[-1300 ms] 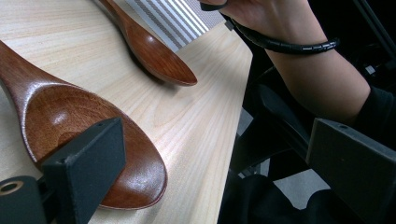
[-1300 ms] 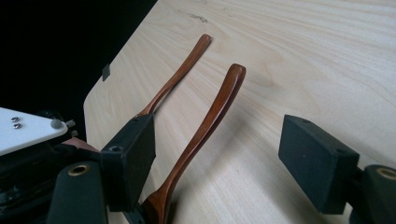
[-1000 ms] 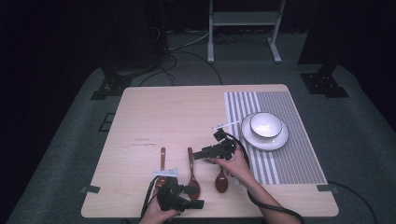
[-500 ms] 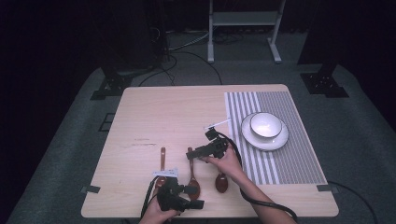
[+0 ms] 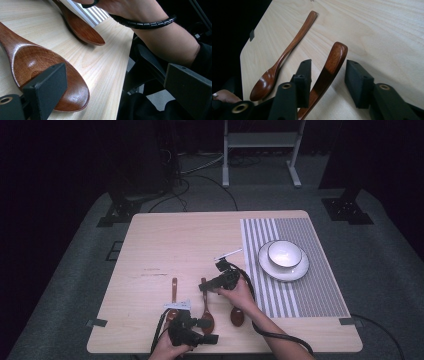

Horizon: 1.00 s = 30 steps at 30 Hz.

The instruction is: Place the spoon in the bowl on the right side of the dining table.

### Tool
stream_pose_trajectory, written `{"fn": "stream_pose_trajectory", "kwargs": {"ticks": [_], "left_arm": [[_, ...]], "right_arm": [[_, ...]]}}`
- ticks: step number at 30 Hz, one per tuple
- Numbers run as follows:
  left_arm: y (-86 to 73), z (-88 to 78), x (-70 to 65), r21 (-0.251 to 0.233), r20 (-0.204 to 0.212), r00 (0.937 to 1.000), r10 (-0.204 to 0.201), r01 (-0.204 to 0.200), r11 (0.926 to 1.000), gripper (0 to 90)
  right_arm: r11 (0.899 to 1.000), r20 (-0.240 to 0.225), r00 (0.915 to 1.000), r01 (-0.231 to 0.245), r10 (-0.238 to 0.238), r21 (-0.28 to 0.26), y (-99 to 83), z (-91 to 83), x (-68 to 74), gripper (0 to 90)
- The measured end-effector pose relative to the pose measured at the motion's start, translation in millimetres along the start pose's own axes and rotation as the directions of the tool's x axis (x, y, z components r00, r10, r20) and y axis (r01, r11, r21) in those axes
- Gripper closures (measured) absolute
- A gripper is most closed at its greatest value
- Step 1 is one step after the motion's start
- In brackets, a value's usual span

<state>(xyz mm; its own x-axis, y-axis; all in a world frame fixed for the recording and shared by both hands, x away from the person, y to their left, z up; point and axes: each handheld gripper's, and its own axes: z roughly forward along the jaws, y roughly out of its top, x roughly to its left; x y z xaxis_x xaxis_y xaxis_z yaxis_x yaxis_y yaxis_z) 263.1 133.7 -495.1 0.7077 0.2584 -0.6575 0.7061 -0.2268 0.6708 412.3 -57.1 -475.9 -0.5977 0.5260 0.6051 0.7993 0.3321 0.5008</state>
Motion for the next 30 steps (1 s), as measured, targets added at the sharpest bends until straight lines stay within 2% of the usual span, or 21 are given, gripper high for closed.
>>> {"fn": "stream_pose_trajectory", "kwargs": {"ticks": [4,15,20,28,30], "left_arm": [[0.0,0.1,-0.1,0.001,-0.001,1.0,0.001,-0.001,1.0,3.4],[0.2,0.5,-0.8,0.004,-0.004,1.0,0.007,-0.007,1.0,3.4],[0.3,0.6,-1.4,0.007,-0.008,0.9999,0.013,-0.012,0.9999,3.4],[0.7,0.2,-1.7,0.007,-0.015,0.9998,0.016,-0.016,0.9998,3.9],[0.8,-0.3,-1.5,0.003,-0.016,0.9998,0.013,-0.013,0.9999,3.9]], "right_arm": [[1.0,-0.009,1.0,0.002,-0.002,-0.016,-0.3,-1.4,0.2,68.4],[0.998,-0.077,0.9959,-0.051,0.047,-0.04,-2.0,-8.5,-1.8,73.1],[0.997,-0.099,0.9938,-0.057,0.051,-0.055,-2.1,-10.5,-2.4,74.6],[0.994,-0.144,0.9866,-0.086,0.076,-0.062,-1.8,-12.4,-1.9,77.5],[0.992,-0.167,0.9817,-0.104,0.091,-0.068,-2.0,-13.3,-3.2,78.9]]}}
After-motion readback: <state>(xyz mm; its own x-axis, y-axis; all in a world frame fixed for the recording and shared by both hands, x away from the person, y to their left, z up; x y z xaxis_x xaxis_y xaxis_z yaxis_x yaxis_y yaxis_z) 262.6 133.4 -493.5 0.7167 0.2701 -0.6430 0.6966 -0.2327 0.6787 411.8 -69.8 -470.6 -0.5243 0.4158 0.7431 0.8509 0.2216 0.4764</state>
